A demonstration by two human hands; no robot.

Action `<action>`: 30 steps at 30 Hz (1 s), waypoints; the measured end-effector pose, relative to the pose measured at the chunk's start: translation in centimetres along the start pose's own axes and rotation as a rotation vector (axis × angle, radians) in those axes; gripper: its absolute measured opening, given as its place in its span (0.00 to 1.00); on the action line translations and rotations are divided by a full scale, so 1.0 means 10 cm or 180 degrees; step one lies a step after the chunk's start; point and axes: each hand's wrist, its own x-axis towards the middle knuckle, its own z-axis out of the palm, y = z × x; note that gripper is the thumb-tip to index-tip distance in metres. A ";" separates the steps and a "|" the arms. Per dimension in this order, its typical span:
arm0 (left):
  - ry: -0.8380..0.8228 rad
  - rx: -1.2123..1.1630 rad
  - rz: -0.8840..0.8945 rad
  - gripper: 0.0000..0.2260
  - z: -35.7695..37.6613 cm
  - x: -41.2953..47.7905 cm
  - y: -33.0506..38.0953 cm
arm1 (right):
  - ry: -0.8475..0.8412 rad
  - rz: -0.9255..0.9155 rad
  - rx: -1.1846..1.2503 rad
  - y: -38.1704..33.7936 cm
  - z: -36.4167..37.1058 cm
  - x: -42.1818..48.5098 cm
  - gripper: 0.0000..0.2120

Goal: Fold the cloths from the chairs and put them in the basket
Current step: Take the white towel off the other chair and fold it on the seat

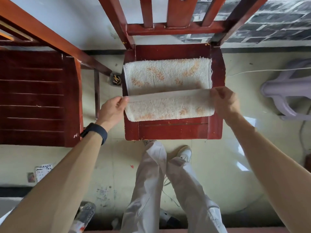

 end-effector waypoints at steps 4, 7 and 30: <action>0.0190 -0.0393 -0.0076 0.23 -0.03 0.34 0.16 | 0.0339 0.0065 0.0386 -0.21 0.12 0.23 0.10; 0.0293 -0.0653 -0.0112 0.25 -0.06 0.58 0.21 | 0.0445 0.0080 0.0491 -0.32 0.19 0.41 0.06; 0.1153 0.0145 0.0679 0.16 -0.19 1.27 0.43 | 0.1011 -0.0244 0.0025 -0.60 0.45 0.88 0.05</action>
